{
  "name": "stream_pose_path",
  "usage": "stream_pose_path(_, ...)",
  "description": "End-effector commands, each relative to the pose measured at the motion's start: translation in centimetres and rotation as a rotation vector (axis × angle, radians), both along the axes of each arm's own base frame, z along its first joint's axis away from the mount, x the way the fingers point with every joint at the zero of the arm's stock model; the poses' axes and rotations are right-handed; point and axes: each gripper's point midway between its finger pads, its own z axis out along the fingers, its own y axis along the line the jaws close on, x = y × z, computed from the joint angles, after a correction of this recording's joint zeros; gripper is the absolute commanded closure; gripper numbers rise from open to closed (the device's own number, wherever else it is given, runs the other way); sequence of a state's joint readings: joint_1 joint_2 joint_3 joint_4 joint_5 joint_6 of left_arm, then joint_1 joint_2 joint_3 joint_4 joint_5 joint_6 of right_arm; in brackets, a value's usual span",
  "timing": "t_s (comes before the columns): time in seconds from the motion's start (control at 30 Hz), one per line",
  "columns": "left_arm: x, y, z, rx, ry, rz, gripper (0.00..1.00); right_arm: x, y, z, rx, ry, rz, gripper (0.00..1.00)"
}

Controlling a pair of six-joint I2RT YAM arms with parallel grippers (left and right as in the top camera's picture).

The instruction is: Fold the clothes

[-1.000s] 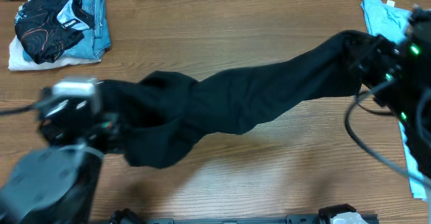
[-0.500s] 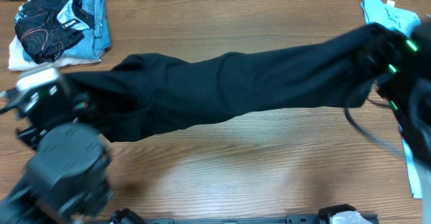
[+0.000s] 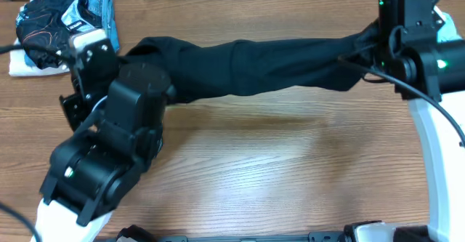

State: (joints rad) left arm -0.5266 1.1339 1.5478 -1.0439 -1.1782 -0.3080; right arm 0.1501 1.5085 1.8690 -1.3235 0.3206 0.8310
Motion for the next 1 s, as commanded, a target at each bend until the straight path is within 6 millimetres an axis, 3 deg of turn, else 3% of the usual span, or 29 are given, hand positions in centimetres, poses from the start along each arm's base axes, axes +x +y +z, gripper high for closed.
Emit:
stream_pose_path(0.0,-1.8,-0.1,0.1,-0.152,-0.062,-0.063,0.96,-2.4,-0.6,3.2,0.03,-0.087,-0.012,0.96)
stream_pose_path(0.1,-3.0,-0.2,-0.8,-0.244,-0.053,-0.103,0.96,-3.7,-0.4,4.0,0.047,-0.104,0.007,0.96)
stream_pose_path(0.2,-3.5,0.0,-0.4,-0.262,-0.075,-0.108,0.96,-4.2,-0.4,4.8,0.051,-0.133,0.007,0.95)
stream_pose_path(0.37,-2.0,0.0,-0.1,-0.261,-0.101,-0.075,0.96,-2.2,-0.2,5.4,0.056,-0.186,0.006,0.9)
stream_pose_path(0.47,0.3,0.3,-1.5,-0.238,-0.052,-0.016,0.96,0.1,0.1,4.1,0.055,-0.166,0.005,0.87)
stream_pose_path(0.53,2.5,0.4,-3.8,-0.23,0.031,0.02,0.95,1.7,0.3,2.3,0.049,-0.12,0.005,0.79)
stream_pose_path(0.63,5.7,1.1,-8.0,-0.246,0.165,0.067,0.91,4.3,0.7,-1.5,0.038,-0.027,0.003,0.77)
stream_pose_path(0.67,6.7,1.6,-9.4,-0.254,0.198,0.095,0.83,5.1,0.9,-2.6,0.035,-0.001,0.004,0.75)
stream_pose_path(0.7,8.0,2.3,-11.1,-0.259,0.238,0.123,0.65,6.1,1.0,-4.1,0.031,0.028,0.004,0.69)
stream_pose_path(0.73,9.0,2.8,-12.5,-0.264,0.27,0.14,0.33,6.7,1.1,-5.1,0.028,0.048,0.005,0.63)
stream_pose_path(0.77,10.3,3.2,-14.5,-0.269,0.33,0.142,0.14,7.6,1.2,-6.8,0.02,0.082,0.007,0.59)
stream_pose_path(0.8,11.1,3.2,-15.9,-0.277,0.374,0.132,0.11,7.9,1.3,-7.5,0.016,0.101,0.01,0.58)
stream_pose_path(0.83,11.7,3.1,-17.4,-0.289,0.423,0.114,0.0,8.0,1.3,-8.2,0.014,0.121,0.01,0.58)
stream_pose_path(0.9,12.1,2.9,-19.9,-0.303,0.514,0.095,0.0,7.7,1.2,-9.0,0.01,0.155,0.009,0.55)
stream_pose_path(0.97,11.9,2.8,-21.1,-0.313,0.563,0.098,0.0,7.3,1.2,-9.0,0.011,0.168,0.012,0.48)
